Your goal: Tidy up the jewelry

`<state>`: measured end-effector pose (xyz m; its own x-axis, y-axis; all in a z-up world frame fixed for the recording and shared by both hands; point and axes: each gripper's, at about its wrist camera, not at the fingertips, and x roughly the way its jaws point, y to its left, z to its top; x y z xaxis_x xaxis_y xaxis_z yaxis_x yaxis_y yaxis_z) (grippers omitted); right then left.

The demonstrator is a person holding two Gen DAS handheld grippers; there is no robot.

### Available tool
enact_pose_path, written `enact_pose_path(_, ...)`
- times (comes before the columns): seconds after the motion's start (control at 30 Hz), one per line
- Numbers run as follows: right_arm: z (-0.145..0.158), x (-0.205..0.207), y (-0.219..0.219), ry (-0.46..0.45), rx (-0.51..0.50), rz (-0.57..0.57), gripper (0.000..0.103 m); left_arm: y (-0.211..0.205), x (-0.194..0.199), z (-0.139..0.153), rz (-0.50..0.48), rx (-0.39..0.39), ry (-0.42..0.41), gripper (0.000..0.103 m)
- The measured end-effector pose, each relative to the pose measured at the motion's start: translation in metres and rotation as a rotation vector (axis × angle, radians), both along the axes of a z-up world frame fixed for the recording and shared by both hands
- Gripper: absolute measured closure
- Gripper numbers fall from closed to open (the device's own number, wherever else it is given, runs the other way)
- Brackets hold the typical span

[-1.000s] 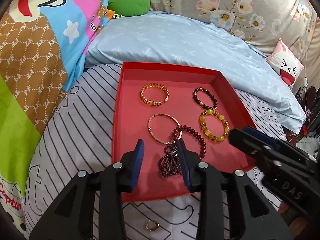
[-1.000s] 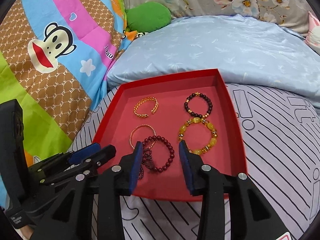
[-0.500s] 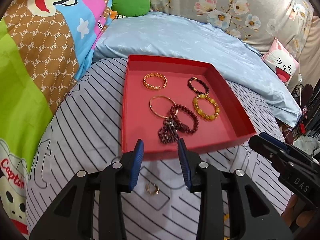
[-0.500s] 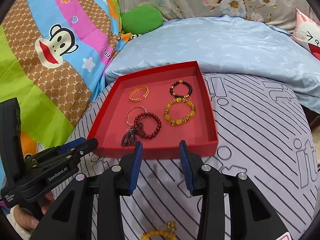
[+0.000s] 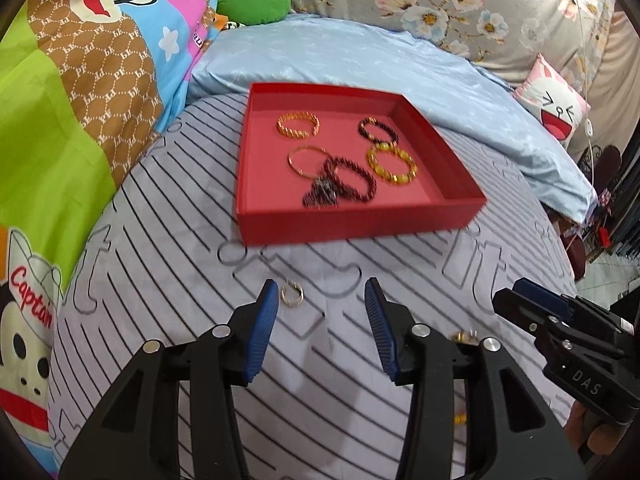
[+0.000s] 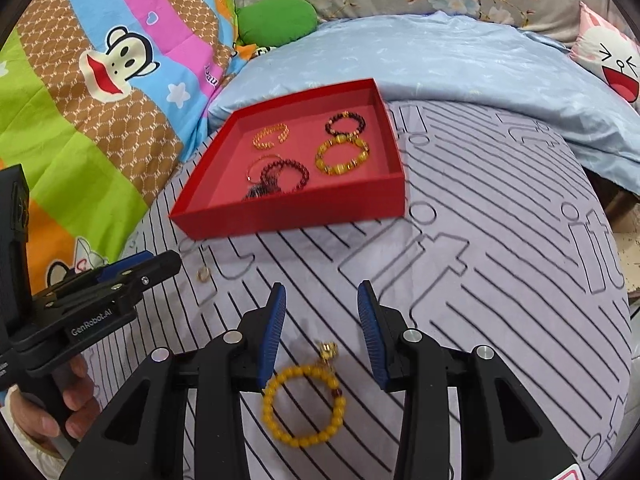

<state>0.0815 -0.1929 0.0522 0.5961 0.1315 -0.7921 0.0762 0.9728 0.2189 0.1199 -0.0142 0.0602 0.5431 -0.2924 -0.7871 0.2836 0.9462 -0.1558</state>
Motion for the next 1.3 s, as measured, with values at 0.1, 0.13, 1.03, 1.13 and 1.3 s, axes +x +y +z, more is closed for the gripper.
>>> enact_pose_path(0.1,-0.009,-0.010,0.001,0.016,-0.013,0.002,0.066,-0.001,-0.013,-0.007,-0.013,0.004,0.021,0.060)
enact_pose_path(0.13,-0.013,-0.013,0.002,0.022,-0.016,0.004,0.066,-0.001,-0.017,-0.009,-0.016,0.006,0.027,0.060)
enact_pose_path(1.03,-0.037,-0.004,0.003,0.048,-0.031,0.015,0.100,-0.017,-0.060,-0.030,-0.079,0.031,0.086,0.059)
enact_pose_path(1.13,-0.032,-0.009,-0.002,0.033,-0.025,-0.001,0.100,-0.022,-0.064,-0.030,-0.098,0.020,0.091,0.058)
enact_pose_path(1.3,-0.021,-0.021,-0.011,0.010,-0.009,-0.029,0.100,-0.036,-0.068,-0.031,-0.141,0.007,0.102,0.057)
